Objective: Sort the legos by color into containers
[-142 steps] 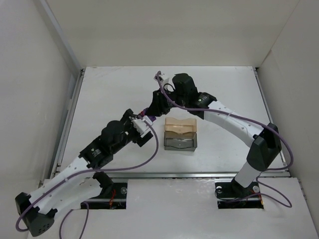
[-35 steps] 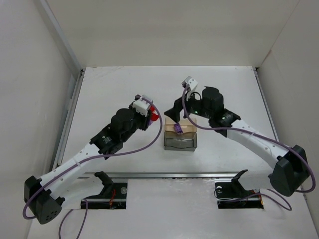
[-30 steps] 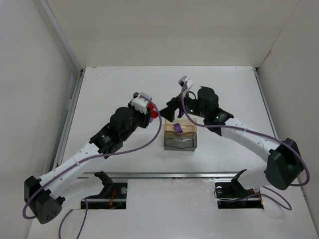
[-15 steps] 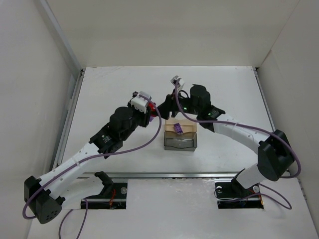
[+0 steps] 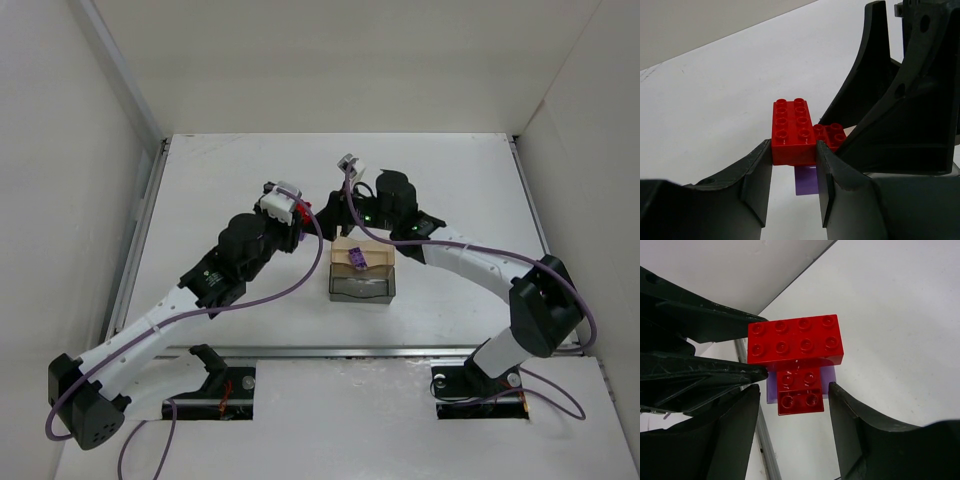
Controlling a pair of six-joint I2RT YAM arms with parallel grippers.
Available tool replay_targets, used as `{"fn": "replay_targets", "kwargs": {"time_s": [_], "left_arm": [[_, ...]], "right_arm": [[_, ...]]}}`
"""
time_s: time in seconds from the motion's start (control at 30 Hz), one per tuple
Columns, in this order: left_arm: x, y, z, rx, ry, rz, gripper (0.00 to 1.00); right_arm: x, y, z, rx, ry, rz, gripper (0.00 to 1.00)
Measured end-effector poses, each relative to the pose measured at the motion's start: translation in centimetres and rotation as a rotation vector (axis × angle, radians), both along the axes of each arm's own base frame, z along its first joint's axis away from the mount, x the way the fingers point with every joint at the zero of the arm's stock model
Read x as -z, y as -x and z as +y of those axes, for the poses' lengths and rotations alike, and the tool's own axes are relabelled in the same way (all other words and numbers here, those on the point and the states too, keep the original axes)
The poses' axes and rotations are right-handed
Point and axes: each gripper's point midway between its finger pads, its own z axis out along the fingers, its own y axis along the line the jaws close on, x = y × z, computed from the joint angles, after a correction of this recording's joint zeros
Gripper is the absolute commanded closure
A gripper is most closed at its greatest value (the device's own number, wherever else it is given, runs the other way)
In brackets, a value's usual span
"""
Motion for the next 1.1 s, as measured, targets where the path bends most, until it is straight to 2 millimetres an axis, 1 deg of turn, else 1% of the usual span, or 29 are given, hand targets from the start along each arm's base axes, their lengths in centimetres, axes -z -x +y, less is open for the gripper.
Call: {"fn": "replay_targets", "kwargs": {"time_s": [0.07,0.1,0.13,0.2,0.23,0.3,0.5,0.6,0.67,0.7,0.77,0.83,0.87,0.93,1.0,1.03,1.1], "left_arm": [[-0.1,0.0,0.0,0.000,0.004,-0.004,1.00],[-0.2,0.0,0.0,0.000,0.004,-0.005,1.00],[-0.2,0.0,0.0,0.000,0.005,-0.005,1.00],[-0.3,0.0,0.0,0.000,0.005,-0.006,1.00],[-0.2,0.0,0.0,-0.001,0.004,-0.005,1.00],[-0.1,0.0,0.0,-0.002,0.002,-0.002,1.00],[-0.2,-0.1,0.0,-0.006,0.008,0.000,1.00],[-0.4,-0.3,-0.3,-0.007,0.013,0.000,1.00],[-2.0,-1.0,-0.8,-0.006,0.032,-0.036,1.00],[-3.2,-1.3,-1.0,-0.008,0.046,-0.064,1.00],[-6.0,-1.9,-1.4,-0.009,0.086,-0.126,1.00],[-8.7,-2.1,-1.5,-0.006,0.123,-0.180,1.00],[-9.7,-2.0,-1.5,-0.003,0.137,-0.198,1.00],[-10.8,-1.8,-1.6,0.010,0.147,-0.218,1.00],[-10.2,-1.3,-1.8,0.039,0.129,-0.200,1.00],[-9.7,-0.8,-1.9,0.066,0.116,-0.191,1.00],[-7.5,0.8,-2.2,0.152,0.068,-0.167,1.00]], "right_arm": [[0.0,0.0,0.0,0.000,0.001,0.000,0.41],[0.1,0.0,0.1,-0.002,0.002,0.001,0.46],[0.2,0.1,0.2,-0.005,0.002,-0.001,0.57],[0.6,0.0,0.3,-0.006,0.009,0.002,0.68],[0.7,0.0,0.4,-0.008,0.010,0.002,0.81],[0.8,0.0,0.4,-0.010,0.010,0.003,1.00],[0.9,-0.4,0.3,0.015,0.012,-0.002,1.00],[1.5,-0.3,0.0,0.035,0.022,0.001,1.00],[2.8,-0.3,-0.4,0.057,0.047,0.019,1.00],[3.8,-0.3,-0.7,0.072,0.069,0.039,1.00],[4.7,-0.3,-1.1,0.091,0.091,0.057,1.00],[5.1,-0.6,-1.3,0.117,0.107,0.064,1.00],[5.2,-0.8,-1.4,0.128,0.109,0.063,1.00],[5.1,-1.3,-1.8,0.159,0.114,0.060,1.00],[4.7,-2.0,-3.1,0.231,0.121,0.068,1.00],[4.2,-2.5,-4.2,0.285,0.122,0.067,1.00],[3.0,-4.0,-7.8,0.439,0.125,0.054,1.00]]}}
